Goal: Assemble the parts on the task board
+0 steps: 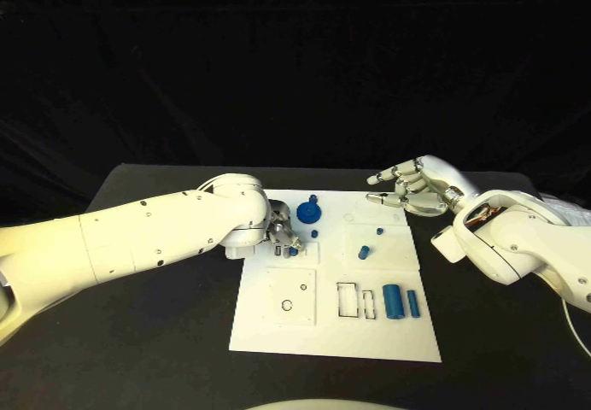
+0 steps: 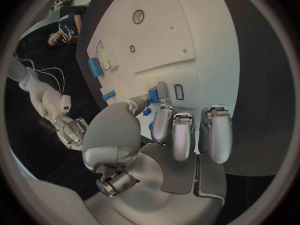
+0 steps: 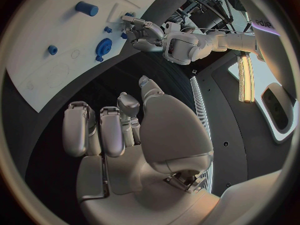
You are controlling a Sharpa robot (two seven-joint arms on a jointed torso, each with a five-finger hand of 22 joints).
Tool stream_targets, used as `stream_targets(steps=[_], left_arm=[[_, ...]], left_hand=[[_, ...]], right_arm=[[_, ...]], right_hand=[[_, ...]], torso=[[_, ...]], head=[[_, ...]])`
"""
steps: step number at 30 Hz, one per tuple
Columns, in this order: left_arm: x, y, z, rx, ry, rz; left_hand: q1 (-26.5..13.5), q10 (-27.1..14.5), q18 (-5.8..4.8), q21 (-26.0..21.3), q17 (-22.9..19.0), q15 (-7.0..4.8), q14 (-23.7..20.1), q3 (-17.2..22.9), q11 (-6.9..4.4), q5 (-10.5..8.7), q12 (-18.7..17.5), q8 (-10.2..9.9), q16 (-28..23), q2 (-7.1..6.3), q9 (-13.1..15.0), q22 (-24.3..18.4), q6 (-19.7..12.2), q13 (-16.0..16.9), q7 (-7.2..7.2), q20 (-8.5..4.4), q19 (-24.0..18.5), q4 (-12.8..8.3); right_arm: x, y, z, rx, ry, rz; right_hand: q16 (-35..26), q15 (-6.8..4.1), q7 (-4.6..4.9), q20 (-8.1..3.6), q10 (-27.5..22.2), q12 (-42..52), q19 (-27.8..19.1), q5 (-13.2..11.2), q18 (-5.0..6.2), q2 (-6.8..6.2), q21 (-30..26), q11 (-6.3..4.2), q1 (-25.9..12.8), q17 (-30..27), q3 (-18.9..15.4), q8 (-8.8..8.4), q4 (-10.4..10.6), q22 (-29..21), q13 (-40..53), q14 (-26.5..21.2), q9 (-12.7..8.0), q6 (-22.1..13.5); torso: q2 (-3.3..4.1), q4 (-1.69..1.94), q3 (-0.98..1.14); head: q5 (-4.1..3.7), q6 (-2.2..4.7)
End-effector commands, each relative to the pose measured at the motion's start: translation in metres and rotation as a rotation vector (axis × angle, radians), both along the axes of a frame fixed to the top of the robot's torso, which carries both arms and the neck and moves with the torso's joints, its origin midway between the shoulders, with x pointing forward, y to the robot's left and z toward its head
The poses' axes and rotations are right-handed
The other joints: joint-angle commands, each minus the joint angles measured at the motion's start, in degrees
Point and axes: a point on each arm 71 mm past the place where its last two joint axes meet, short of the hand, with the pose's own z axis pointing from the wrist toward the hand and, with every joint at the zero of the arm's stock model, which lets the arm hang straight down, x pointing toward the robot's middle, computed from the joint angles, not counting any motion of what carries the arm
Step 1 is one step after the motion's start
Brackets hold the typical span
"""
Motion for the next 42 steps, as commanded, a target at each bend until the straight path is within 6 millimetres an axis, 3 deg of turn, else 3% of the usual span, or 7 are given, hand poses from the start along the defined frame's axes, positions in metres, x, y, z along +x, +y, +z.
stream_targets(steps=[1, 10, 17, 21, 32, 42], left_arm=[[-0.005, 0.002, -0.009, 0.062, 0.055, 0.008], [-0.004, 0.002, -0.008, 0.056, 0.047, 0.015], [-0.003, 0.004, -0.007, 0.046, 0.033, 0.031], [-0.003, 0.005, -0.007, 0.044, 0.024, 0.039], [-0.002, 0.012, 0.006, 0.017, -0.009, 0.056], [0.008, 0.023, 0.046, 0.004, -0.056, 0.057]], left_hand=[[-1.3, 0.5, -1.18, 0.4, 15.1, -0.25, 5.9, -0.8, -0.09, 0.15, 0.1, -0.4, 0.2, -0.37, -0.4, 11.0, 0.4, 0.1, -0.01, -0.27, 3.6, 0.6], [-3.2, 0.6, -1.20, 0.4, 15.1, -0.25, 5.9, -3.5, -0.08, 0.04, 0.1, -0.4, 0.2, -0.69, -1.5, 11.1, 0.9, 0.3, -0.02, -0.26, 3.6, 2.1], [-6.3, 0.8, -1.27, 0.5, 15.1, -0.39, 5.9, -12.7, -0.24, -0.31, 0.1, -0.2, 0.2, -2.31, -2.9, 11.4, 1.5, 0.6, -0.20, -0.39, 3.8, 6.2], [-5.4, 0.8, -1.29, 0.6, 15.1, -0.49, 5.9, -16.8, -0.26, -0.31, 0.1, 0.0, 0.2, -1.91, -3.5, 11.5, 1.5, 0.7, -0.27, -0.46, 3.9, 7.3], [-4.8, 0.7, -1.22, 0.4, 15.1, -0.50, 5.9, -21.2, -0.30, -0.29, -0.3, 0.3, 0.2, -1.16, -4.1, 11.3, 1.4, 0.5, -0.23, -0.52, 3.7, 7.7], [-3.5, -0.6, -0.81, -0.8, 15.1, -0.33, 5.9, -25.5, 0.05, -0.06, -2.7, 0.3, 0.2, -0.72, -4.8, 9.8, -0.1, -1.7, 0.23, -0.41, 2.8, 7.6]], right_arm=[[-0.001, 0.001, 0.000, -0.010, 0.000, 0.014], [-0.001, 0.001, 0.000, -0.010, -0.001, 0.012], [-0.001, 0.001, -0.001, -0.010, 0.000, 0.012], [0.000, 0.000, -0.001, -0.011, 0.000, 0.011], [0.000, -0.001, -0.002, -0.013, 0.002, 0.008], [0.001, -0.002, -0.003, -0.014, 0.006, 0.005]], right_hand=[[-0.3, -0.25, -0.07, -0.01, -0.3, -0.4, -0.3, 0.3, 0.63, 0.01, -0.2, -0.09, 0.6, -0.1, -0.4, 0.37, 0.1, -0.1, -0.1, 2.4, 0.1, 0.3], [-0.3, -0.26, -0.07, -0.01, -0.3, -0.4, -0.3, 0.3, 0.64, 0.01, -0.2, -0.09, 0.6, -0.1, -0.4, 0.36, 0.1, -0.1, -0.1, 2.4, 0.1, 0.3], [-0.3, -0.26, -0.07, -0.02, -0.3, -0.4, -0.3, 0.3, 0.64, 0.02, -0.2, -0.08, 0.5, -0.1, -0.5, 0.36, 0.1, -0.1, -0.1, 2.4, 0.1, 0.3], [-0.3, -0.26, -0.06, -0.02, -0.2, -0.4, -0.3, 0.3, 0.65, 0.02, -0.2, -0.08, 0.4, -0.1, -0.6, 0.34, 0.2, -0.1, -0.1, 2.4, 0.1, 0.3], [-0.3, -0.26, -0.06, -0.02, -0.2, -0.4, -0.3, 0.3, 0.65, 0.02, -0.2, -0.08, 0.4, -0.1, -0.6, 0.34, 0.2, -0.1, -0.1, 2.4, 0.1, 0.3], [-0.3, -0.26, -0.06, -0.02, -0.2, -0.4, -0.3, 0.3, 0.65, 0.02, -0.2, -0.08, 0.4, -0.1, -0.6, 0.34, 0.2, -0.1, -0.1, 2.4, 0.1, 0.3]], torso=[[0.00, 0.00, 0.02], [-0.02, -0.01, 0.01], [-0.01, -0.03, -0.03], [-0.03, -0.03, -0.05], [-0.05, 0.01, -0.03], [-0.02, -0.02, 0.01]], head=[[-0.02, 0.02], [-0.08, 0.08], [-0.08, 0.30], [-0.09, 0.36], [-0.31, 0.55], [-0.21, 0.74]])
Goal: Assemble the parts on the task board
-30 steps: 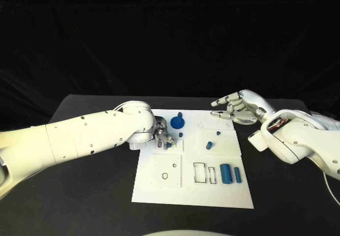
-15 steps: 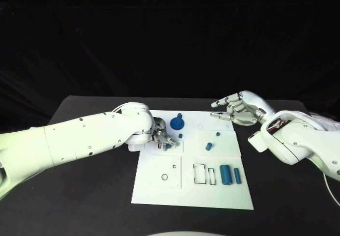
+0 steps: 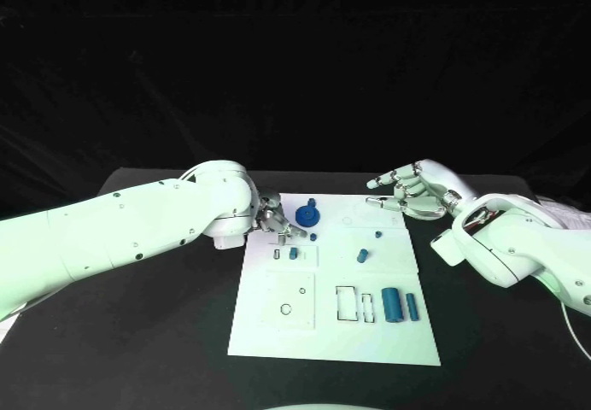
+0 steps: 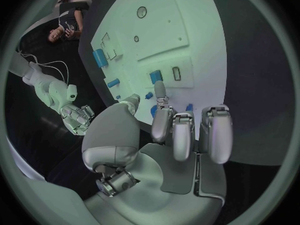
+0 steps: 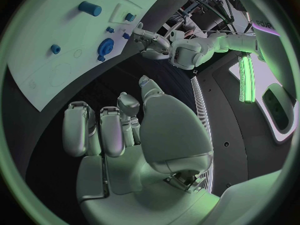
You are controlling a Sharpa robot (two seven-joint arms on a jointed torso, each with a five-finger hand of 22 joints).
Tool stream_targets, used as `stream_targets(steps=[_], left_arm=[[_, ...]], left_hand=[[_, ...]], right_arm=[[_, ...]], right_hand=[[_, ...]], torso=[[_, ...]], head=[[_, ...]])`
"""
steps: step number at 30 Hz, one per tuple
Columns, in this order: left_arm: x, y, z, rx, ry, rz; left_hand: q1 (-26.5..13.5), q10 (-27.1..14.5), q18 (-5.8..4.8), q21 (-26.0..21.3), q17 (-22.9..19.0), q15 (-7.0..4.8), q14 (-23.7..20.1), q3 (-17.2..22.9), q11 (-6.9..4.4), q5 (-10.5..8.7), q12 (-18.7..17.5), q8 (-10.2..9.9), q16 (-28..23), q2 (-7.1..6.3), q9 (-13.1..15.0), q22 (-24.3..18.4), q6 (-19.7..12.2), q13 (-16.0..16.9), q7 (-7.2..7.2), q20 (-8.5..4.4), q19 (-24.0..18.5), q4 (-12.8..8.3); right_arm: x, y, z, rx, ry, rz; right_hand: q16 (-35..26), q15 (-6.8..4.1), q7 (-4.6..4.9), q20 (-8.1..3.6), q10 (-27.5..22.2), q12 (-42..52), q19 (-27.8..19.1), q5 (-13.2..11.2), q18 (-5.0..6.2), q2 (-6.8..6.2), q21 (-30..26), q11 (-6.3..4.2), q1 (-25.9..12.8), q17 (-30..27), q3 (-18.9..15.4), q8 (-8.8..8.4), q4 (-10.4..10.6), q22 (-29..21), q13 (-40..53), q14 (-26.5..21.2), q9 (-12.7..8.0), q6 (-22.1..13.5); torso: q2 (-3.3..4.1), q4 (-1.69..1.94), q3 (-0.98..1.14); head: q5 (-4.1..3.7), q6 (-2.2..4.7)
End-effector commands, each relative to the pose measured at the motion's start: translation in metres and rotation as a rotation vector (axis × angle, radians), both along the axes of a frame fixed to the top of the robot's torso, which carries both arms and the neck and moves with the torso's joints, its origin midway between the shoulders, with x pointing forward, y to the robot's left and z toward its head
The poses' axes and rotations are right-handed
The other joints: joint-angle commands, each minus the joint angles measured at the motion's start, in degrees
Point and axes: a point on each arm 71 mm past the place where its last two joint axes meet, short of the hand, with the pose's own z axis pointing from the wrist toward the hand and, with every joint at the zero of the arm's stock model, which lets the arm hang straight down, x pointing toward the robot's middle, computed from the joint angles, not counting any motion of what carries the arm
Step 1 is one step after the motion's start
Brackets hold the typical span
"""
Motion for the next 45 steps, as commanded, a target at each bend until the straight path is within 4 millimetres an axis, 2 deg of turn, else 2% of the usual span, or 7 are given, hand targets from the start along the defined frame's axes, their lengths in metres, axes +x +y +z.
stream_targets(steps=[1, 7, 11, 14, 18, 25, 45], left_arm=[[0.002, 0.005, 0.009, 0.037, 0.015, 0.029], [0.012, 0.013, 0.025, 0.029, 0.015, 0.047], [0.025, 0.018, 0.030, 0.038, 0.018, 0.071], [0.034, 0.019, 0.031, 0.039, 0.016, 0.087], [0.047, 0.019, 0.027, 0.062, 0.012, 0.098], [0.058, 0.018, 0.017, 0.110, 0.033, 0.097], [0.064, 0.020, 0.005, 0.157, 0.077, 0.084]], left_hand=[[1.0, -0.6, -0.26, -0.5, 15.1, -0.32, 5.9, -0.8, 0.03, -0.06, -0.7, 0.1, 0.2, 0.09, -0.2, 9.8, -0.6, -0.7, 0.12, -0.19, 2.5, -0.1], [3.7, -2.7, 0.21, -1.9, 15.1, 0.04, 5.9, -3.3, 0.65, 0.06, -4.2, -0.5, 0.2, 0.71, -1.0, 8.0, -2.6, -4.0, 0.88, 0.15, 1.4, 0.0], [7.8, -5.7, 0.56, -3.1, 15.1, 1.09, 5.9, -4.2, 2.09, 0.21, -8.6, -3.5, 0.2, 1.62, -2.9, 6.7, -6.8, -8.4, 2.63, 0.92, 0.5, -0.5], [9.9, -6.9, 0.63, -3.3, 15.1, 1.74, 5.9, -4.7, 2.81, 0.24, -10.0, -4.8, 0.2, 1.91, -3.9, 6.5, -7.9, -9.9, 3.43, 1.54, 0.4, -0.4], [11.1, -7.0, 0.60, -3.2, 15.1, 1.96, 5.9, -5.0, 2.98, 0.29, -9.8, -5.2, 0.2, 2.03, -4.3, 6.7, -7.8, -9.9, 3.62, 1.83, 0.5, -0.4], [12.2, -6.6, 0.53, -3.0, 15.1, 1.95, 5.9, -5.4, 2.87, 0.32, -9.1, -4.9, 0.2, 2.36, -4.5, 7.0, -6.8, -9.5, 3.42, 1.97, 0.7, -0.2], [13.6, -5.8, 0.33, -2.4, 15.1, 1.70, 5.9, -5.7, 2.52, 0.34, -8.0, -4.3, 0.2, 2.98, -4.3, 7.8, -5.6, -8.7, 2.99, 1.84, 1.3, -0.3]], right_arm=[[-0.001, 0.001, -0.001, -0.009, 0.003, 0.014], [0.000, 0.001, -0.002, -0.009, 0.004, 0.012], [0.000, 0.001, -0.002, -0.010, 0.005, 0.011], [0.001, 0.001, -0.002, -0.010, 0.005, 0.010], [0.001, 0.002, -0.002, -0.010, 0.006, 0.011], [0.001, 0.003, -0.002, -0.009, 0.006, 0.013], [0.001, 0.004, -0.003, -0.010, 0.008, 0.018]], right_hand=[[-0.3, -0.26, -0.06, -0.02, -0.2, -0.2, -0.3, 0.3, 0.65, 0.02, -0.2, -0.08, 0.4, -0.1, -0.3, 0.34, 0.0, -0.1, -0.1, 2.4, 0.1, 0.3], [-0.3, -0.26, -0.06, -0.02, -0.2, -0.2, -0.3, 0.3, 0.65, 0.02, -0.2, -0.08, 0.4, -0.1, -0.3, 0.34, 0.0, -0.1, -0.1, 2.4, 0.1, 0.3], [-0.3, -0.26, -0.06, -0.02, -0.2, -0.2, -0.3, 0.3, 0.65, 0.02, -0.2, -0.08, 0.4, -0.1, -0.3, 0.34, 0.0, -0.1, -0.1, 2.4, 0.1, 0.3], [-0.3, -0.26, -0.06, -0.02, -0.2, -0.2, -0.3, 0.3, 0.65, 0.02, -0.2, -0.08, 0.4, -0.1, -0.3, 0.34, 0.0, -0.1, -0.1, 2.4, 0.1, 0.3], [-0.4, -0.26, -0.07, -0.03, -0.2, -0.2, -0.3, 0.3, 0.65, 0.05, -0.3, -0.08, 0.3, 0.0, -0.5, 0.32, 0.1, -0.1, -0.1, 2.4, 0.1, 0.3], [-0.4, -0.26, -0.07, -0.03, -0.2, -0.2, -0.3, 0.3, 0.65, 0.05, -0.3, -0.08, 0.3, 0.0, -0.5, 0.32, 0.1, -0.1, -0.1, 2.4, 0.1, 0.3], [-0.4, -0.27, -0.08, -0.04, -0.2, -0.2, -0.3, 0.4, 0.65, 0.10, -0.3, -0.09, 0.4, 0.0, -0.5, 0.31, 0.1, -0.1, -0.1, 2.4, 0.1, 0.3]], torso=[[0.03, -0.02, 0.02], [0.07, -0.02, -0.01], [0.04, 0.06, 0.07], [0.06, 0.08, 0.05], [0.18, -0.04, -0.07], [0.17, -0.04, -0.04], [0.03, 0.04, 0.03]], head=[[0.11, 0.08], [-0.06, 0.31], [-0.08, 0.33], [0.01, 0.37], [0.13, 0.47], [0.32, 0.28], [0.54, -0.02]])
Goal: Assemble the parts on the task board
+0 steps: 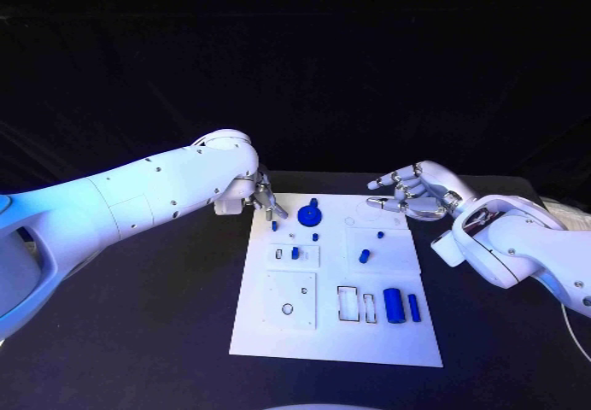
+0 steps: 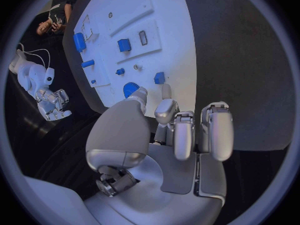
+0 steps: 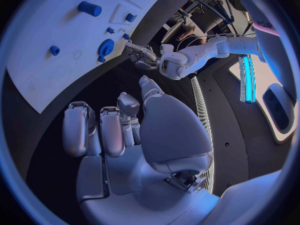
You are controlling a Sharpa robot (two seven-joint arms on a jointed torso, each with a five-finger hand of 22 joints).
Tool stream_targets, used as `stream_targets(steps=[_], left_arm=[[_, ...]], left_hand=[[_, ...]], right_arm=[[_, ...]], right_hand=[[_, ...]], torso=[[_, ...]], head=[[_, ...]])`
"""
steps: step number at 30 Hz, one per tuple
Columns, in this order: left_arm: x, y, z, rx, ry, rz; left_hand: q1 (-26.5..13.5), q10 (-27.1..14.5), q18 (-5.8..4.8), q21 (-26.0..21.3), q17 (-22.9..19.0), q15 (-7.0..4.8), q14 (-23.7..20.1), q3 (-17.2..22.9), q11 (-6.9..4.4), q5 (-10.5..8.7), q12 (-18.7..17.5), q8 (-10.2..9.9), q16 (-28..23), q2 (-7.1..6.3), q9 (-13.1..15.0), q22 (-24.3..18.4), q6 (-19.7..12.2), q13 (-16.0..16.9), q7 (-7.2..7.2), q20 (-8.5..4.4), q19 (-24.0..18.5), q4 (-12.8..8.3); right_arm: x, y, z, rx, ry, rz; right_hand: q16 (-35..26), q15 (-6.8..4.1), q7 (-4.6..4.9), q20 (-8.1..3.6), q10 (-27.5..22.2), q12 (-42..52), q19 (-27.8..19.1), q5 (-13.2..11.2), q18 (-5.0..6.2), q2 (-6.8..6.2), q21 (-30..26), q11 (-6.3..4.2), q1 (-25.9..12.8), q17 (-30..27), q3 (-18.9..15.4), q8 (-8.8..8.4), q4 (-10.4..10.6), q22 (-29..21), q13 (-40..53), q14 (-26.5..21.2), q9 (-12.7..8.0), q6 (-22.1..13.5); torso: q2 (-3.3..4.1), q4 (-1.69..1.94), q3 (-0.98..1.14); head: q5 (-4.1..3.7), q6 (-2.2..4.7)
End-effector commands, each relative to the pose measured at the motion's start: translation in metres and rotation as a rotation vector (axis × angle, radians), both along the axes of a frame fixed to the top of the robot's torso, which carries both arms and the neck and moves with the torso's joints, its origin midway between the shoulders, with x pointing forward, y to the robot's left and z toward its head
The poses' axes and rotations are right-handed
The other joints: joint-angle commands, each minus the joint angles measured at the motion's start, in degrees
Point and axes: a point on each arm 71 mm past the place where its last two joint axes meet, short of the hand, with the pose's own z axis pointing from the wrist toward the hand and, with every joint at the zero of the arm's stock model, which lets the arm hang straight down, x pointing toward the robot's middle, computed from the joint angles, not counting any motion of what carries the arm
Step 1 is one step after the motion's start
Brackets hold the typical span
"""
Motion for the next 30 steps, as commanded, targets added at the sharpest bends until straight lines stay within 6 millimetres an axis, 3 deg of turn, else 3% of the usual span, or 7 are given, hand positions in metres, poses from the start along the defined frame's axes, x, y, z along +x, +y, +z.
stream_targets(steps=[1, 30], left_arm=[[-0.0014, -0.0016, -0.0019, 0.025, 0.033, -0.023], [-0.0011, -0.0051, -0.0095, 0.014, 0.065, -0.023]], left_hand=[[0.7, 0.5, 0.29, 0.3, 15.1, 0.04, 6.1, -0.4, 0.00, 0.34, 0.2, 0.3, 0.2, 0.01, 0.1, 7.8, 0.5, 0.1, -0.06, 0.18, 1.5, -0.1], [5.0, 0.8, 0.24, 0.4, 15.1, -0.33, 6.1, 0.8, -0.45, 0.36, 0.6, 0.6, 0.2, 1.80, 0.8, 8.1, 1.0, 0.0, -0.53, -0.19, 1.6, -1.4]], right_arm=[[-0.0005, 0.0017, -0.0008, -0.009, 0.003, 0.015], [-0.0006, 0.0024, -0.0010, -0.010, 0.004, 0.018]], right_hand=[[-0.4, -0.27, -0.08, -0.04, -0.2, -0.2, -0.3, 0.2, 0.65, 0.10, -0.3, -0.09, 0.4, 0.0, -0.4, 0.31, -0.1, -0.1, -0.1, 2.4, 0.1, 0.4], [-0.4, -0.27, -0.08, -0.04, -0.2, -0.2, -0.3, 0.2, 0.65, 0.10, -0.3, -0.09, 0.4, 0.0, -0.4, 0.31, -0.1, -0.1, -0.1, 2.4, 0.1, 0.4]], torso=[[-0.02, 0.00, 0.00], [-0.04, -0.03, 0.05]], head=[[0.06, -0.04], [0.06, -0.38]])
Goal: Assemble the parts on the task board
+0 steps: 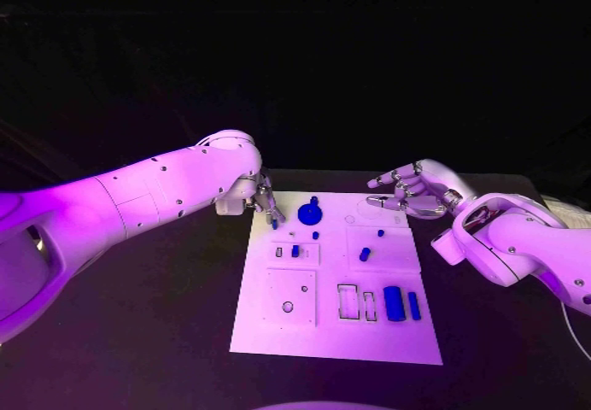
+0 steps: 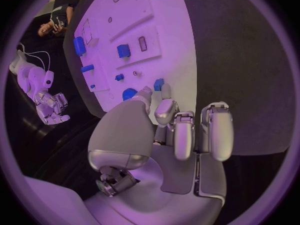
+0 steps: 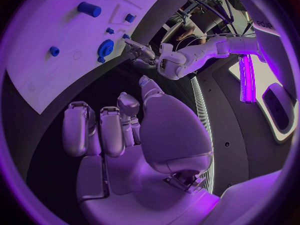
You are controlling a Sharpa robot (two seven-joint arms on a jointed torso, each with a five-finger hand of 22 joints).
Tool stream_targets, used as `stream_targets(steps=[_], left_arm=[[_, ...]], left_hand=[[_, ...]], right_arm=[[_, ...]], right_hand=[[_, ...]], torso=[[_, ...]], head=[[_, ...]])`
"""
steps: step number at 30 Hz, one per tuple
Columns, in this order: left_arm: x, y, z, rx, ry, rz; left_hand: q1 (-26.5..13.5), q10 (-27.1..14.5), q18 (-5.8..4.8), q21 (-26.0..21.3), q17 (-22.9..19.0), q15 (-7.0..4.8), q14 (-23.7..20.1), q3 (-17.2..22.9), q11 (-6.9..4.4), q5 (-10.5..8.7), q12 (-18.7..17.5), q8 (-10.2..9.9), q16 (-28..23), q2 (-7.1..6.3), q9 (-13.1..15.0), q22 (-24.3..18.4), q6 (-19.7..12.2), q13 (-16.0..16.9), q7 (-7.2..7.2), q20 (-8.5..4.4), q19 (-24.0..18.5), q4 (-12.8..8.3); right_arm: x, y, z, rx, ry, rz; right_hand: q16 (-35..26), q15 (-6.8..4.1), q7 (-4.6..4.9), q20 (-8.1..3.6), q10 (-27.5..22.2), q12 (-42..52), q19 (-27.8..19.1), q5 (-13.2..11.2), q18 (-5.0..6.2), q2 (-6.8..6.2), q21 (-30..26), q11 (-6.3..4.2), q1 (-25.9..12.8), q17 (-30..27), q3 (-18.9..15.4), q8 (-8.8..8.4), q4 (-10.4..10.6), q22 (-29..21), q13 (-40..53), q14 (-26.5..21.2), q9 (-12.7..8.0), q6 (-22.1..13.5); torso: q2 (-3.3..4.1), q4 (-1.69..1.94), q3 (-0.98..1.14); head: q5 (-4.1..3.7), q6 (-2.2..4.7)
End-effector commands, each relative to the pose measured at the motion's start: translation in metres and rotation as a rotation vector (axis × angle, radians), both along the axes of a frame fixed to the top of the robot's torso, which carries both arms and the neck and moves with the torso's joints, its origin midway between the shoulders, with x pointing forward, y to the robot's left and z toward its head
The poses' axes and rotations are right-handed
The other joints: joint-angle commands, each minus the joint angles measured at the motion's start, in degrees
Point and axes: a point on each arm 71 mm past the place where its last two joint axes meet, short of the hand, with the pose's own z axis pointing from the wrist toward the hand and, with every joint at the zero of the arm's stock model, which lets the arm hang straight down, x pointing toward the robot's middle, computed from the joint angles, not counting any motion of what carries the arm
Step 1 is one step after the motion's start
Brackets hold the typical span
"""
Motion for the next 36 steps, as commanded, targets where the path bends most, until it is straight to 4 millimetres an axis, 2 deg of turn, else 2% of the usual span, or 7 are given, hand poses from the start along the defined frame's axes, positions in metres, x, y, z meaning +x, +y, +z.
stream_targets(steps=[1, 16, 22, 24, 27, 31, 36], left_arm=[[-0.0013, -0.0021, -0.0014, 0.000, 0.021, -0.009], [-0.0009, -0.0020, -0.0029, 0.000, 0.028, -0.005], [-0.0007, -0.0020, -0.0037, -0.006, 0.026, -0.002], [-0.0007, -0.0023, -0.0043, -0.016, 0.025, 0.001], [-0.0007, -0.0027, -0.0047, -0.032, 0.022, 0.005], [-0.0006, -0.0033, -0.0048, -0.068, 0.011, 0.015], [-0.0017, -0.0037, -0.0050, -0.118, -0.007, 0.028]], left_hand=[[1.2, 0.4, 0.23, 0.3, 15.1, -0.34, 6.1, 0.3, -0.06, 0.36, 0.3, 0.3, 0.2, 0.06, 0.1, 8.1, 0.5, -0.1, -0.15, -0.21, 1.6, -0.6], [4.7, 0.5, 0.21, 0.2, 15.1, -0.60, 6.1, 2.7, -0.40, 0.47, 0.4, 0.2, 0.2, 0.87, 0.6, 8.3, 0.6, -0.2, -0.53, -0.44, 1.7, -2.8], [8.2, 0.3, 0.21, 0.2, 15.1, -0.85, 6.1, 5.9, -0.67, 0.71, 0.1, 0.0, 0.2, 1.38, 0.7, 8.3, 0.3, -0.5, -0.79, -0.67, 1.7, -5.5], [10.9, 0.2, 0.20, 0.2, 15.1, -0.97, 6.1, 8.8, -0.75, 0.88, -0.1, -0.2, 0.2, 1.24, 0.9, 8.4, -0.2, -0.7, -0.81, -0.81, 1.7, -7.8], [12.1, 0.2, 0.17, 0.3, 15.1, -0.69, 6.1, 12.9, -0.41, 0.85, -0.5, -0.2, 0.2, 0.14, 1.3, 8.5, -0.6, -1.0, -0.30, -0.73, 1.8, -9.9], [9.4, 0.7, 0.15, 0.3, 15.1, -0.23, 6.1, 20.9, -0.16, 0.68, -0.7, 0.6, 0.2, -2.82, 2.6, 8.7, -0.9, -1.5, -0.01, -0.30, 1.8, -11.8], [8.0, 1.1, 0.15, 0.3, 15.1, -0.32, 6.1, 24.3, -0.13, 0.59, -0.5, 1.2, 0.2, -4.34, 3.5, 8.7, -0.8, -1.4, 0.02, -0.29, 1.8, -13.1]], right_arm=[[-0.0007, 0.0016, -0.0006, -0.009, 0.001, 0.015], [-0.0008, 0.0014, -0.0006, -0.010, 0.002, 0.016], [-0.0009, 0.0015, -0.0006, -0.010, 0.002, 0.016], [-0.0009, 0.0014, -0.0006, -0.010, 0.002, 0.016], [-0.0009, 0.0015, -0.0006, -0.010, 0.002, 0.016], [-0.0010, 0.0012, -0.0006, -0.010, 0.002, 0.015], [-0.0010, 0.0010, -0.0006, -0.010, 0.002, 0.015]], right_hand=[[-0.4, -0.27, -0.08, -0.04, -0.2, -0.2, -0.3, 0.2, 0.65, 0.10, -0.3, -0.09, 0.4, 0.0, -0.4, 0.31, -0.1, -0.1, -0.1, 2.4, 0.1, 0.4], [-0.4, -0.27, -0.08, -0.04, -0.2, -0.2, -0.3, 0.2, 0.65, 0.10, -0.3, -0.09, 0.4, 0.0, -0.4, 0.31, -0.1, -0.1, -0.1, 2.4, 0.1, 0.4], [-0.4, -0.28, -0.09, -0.05, -0.1, -0.1, -0.3, 0.2, 0.65, 0.19, -0.3, -0.11, 0.4, 0.0, -0.4, 0.32, -0.1, 0.0, 0.0, 2.4, 0.1, 0.4], [-0.4, -0.29, -0.10, -0.06, -0.1, 0.0, -0.3, 0.3, 0.64, 0.24, -0.3, -0.12, 0.5, 0.0, -0.4, 0.32, -0.1, 0.0, 0.0, 2.5, 0.1, 0.4], [-0.4, -0.29, -0.10, -0.06, -0.1, 0.0, -0.3, 0.3, 0.64, 0.24, -0.3, -0.12, 0.5, 0.0, -0.4, 0.32, -0.1, 0.0, 0.0, 2.5, 0.1, 0.4], [-0.4, -0.29, -0.10, -0.06, -0.1, 0.0, -0.3, 0.3, 0.64, 0.24, -0.3, -0.12, 0.5, 0.0, -0.4, 0.32, -0.1, 0.0, 0.0, 2.5, 0.1, 0.4], [-0.4, -0.29, -0.10, -0.06, -0.1, 0.0, -0.3, 0.3, 0.64, 0.24, -0.3, -0.12, 0.5, 0.0, -0.4, 0.32, -0.1, 0.0, 0.0, 2.5, 0.1, 0.4]], torso=[[-0.03, 0.00, -0.01], [0.01, -0.02, -0.03], [-0.01, -0.01, -0.01], [-0.01, 0.01, -0.01], [-0.06, 0.00, 0.01], [-0.09, 0.03, 0.03], [-0.13, 0.03, 0.03]], head=[[-0.04, -0.07], [-0.08, -0.31], [-0.11, -0.40], [-0.14, -0.46], [-0.13, -0.53], [-0.13, -0.57], [-0.07, -0.46]])
